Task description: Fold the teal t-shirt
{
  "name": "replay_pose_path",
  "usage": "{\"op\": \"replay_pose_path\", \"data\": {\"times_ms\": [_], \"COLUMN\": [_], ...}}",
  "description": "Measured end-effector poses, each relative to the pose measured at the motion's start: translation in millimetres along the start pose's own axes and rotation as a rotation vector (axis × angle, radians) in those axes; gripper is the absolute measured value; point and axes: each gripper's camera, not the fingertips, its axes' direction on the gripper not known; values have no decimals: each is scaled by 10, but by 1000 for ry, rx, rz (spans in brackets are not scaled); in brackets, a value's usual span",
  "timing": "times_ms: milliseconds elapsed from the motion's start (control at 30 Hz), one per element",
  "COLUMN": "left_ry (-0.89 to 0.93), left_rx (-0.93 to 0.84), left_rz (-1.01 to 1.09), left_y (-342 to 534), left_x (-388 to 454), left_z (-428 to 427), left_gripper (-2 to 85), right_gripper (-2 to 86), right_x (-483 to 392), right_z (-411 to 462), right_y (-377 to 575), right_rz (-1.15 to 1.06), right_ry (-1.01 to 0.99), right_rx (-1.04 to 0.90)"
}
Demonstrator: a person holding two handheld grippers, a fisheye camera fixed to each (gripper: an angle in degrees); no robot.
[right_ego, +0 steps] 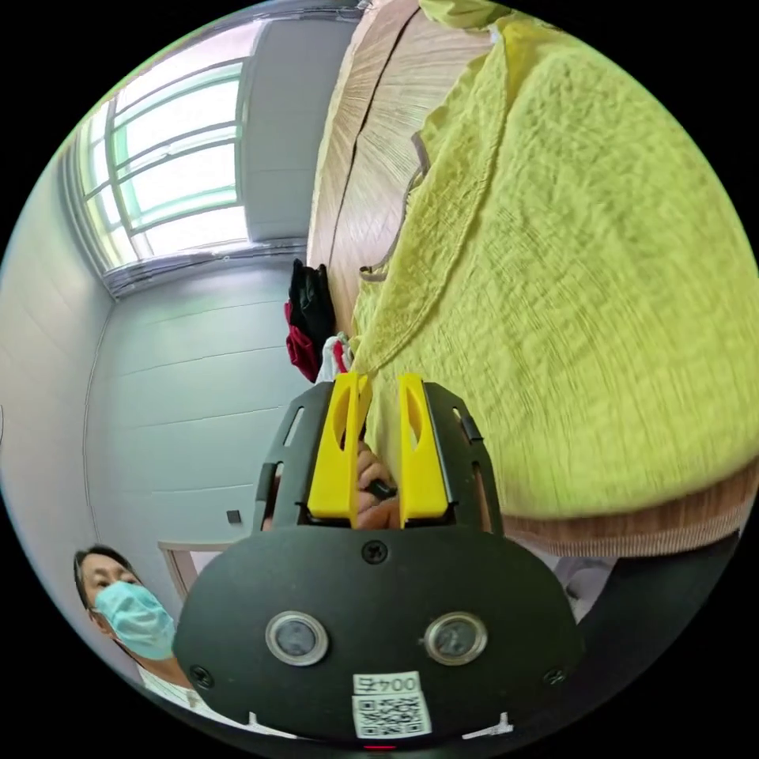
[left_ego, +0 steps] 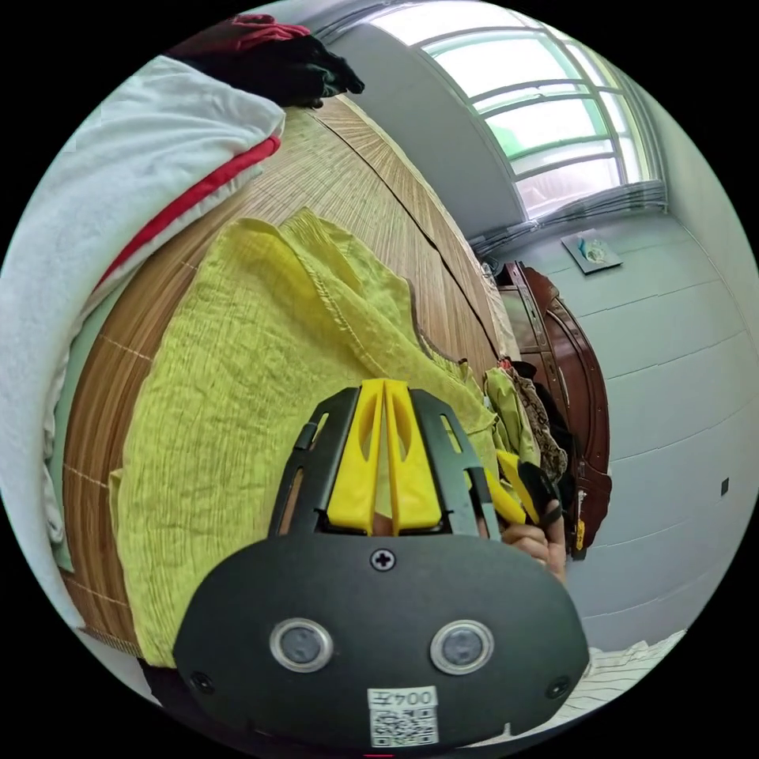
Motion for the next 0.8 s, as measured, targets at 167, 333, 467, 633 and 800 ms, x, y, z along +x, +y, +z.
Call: {"op": "replay_pose_path", "data": {"times_ms": [167,333,467,633,800], "left_ry": [5,5,-6,-5,3], "left_rx": [-54,-67,-80,-85,-87], "left_rz": [18,-7,2,6,-1], "left_y": [-195,-317,-388,-407,-410], "left_x": [-161,-350,-443,-537,-644], "left_z": [46,60,82,91,117], "left_gripper": [1,1,2,2,2], "right_gripper": [89,87,83,78,77], "right_x": [197,517,624,657,611], "right_z": [240,209,231,338,428], "right_y": [-540,-739,-870,-1113,-1233], "right_rz": [79,146,137,104,92], "right_ry": [33,50,16,32,72], "right_rx": [41,112,134,141,135]}}
